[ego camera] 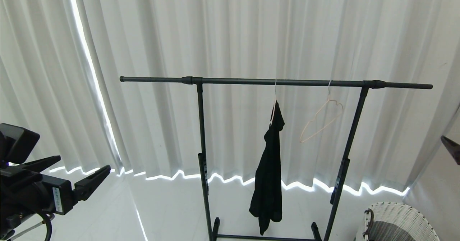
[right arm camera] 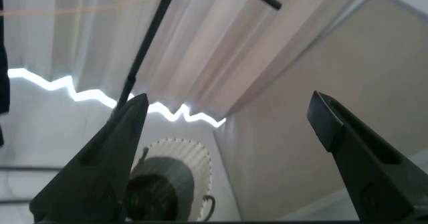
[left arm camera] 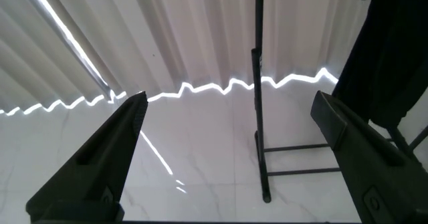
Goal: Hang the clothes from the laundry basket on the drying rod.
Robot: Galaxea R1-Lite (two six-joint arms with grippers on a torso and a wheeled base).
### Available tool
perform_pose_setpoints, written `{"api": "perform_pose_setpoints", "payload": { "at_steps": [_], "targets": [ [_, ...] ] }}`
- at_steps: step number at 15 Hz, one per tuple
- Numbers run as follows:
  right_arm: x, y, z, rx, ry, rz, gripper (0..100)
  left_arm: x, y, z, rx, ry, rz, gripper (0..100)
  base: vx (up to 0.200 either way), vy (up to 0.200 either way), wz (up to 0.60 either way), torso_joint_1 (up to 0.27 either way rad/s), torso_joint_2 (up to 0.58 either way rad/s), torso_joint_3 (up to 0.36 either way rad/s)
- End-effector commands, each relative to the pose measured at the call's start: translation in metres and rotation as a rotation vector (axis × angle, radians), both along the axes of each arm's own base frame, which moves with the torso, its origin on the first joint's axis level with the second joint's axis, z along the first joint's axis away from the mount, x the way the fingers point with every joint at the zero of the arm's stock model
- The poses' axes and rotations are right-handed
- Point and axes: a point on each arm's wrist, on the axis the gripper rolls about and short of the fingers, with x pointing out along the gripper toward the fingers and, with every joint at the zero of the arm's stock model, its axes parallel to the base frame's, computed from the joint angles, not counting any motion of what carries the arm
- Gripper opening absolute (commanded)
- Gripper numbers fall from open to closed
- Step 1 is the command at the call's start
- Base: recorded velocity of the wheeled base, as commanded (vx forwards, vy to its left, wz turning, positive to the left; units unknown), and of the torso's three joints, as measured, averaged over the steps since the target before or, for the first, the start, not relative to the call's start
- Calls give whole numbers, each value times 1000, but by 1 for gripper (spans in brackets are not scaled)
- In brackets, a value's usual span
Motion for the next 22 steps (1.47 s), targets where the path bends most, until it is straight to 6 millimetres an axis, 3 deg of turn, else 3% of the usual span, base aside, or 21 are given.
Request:
{"api": "perform_pose_setpoints", "payload": {
  "at_steps": [1, 7, 22],
  "targets": [
    [1, 0, -4, -3, 13, -3, 100, -1, 0, 0, 0, -2, 1, 100, 0, 0, 0, 0, 0, 0],
    [2, -5, -4, -47, 30, -32, 100, -3, 0, 0, 0, -9, 0, 100, 0, 0, 0, -28, 63, 38],
    [4, -5, -6, -49, 41, -31, 100, -4, 0, -4, 2, 5, -1, 100, 0, 0, 0, -212, 489, 277]
  ]
}}
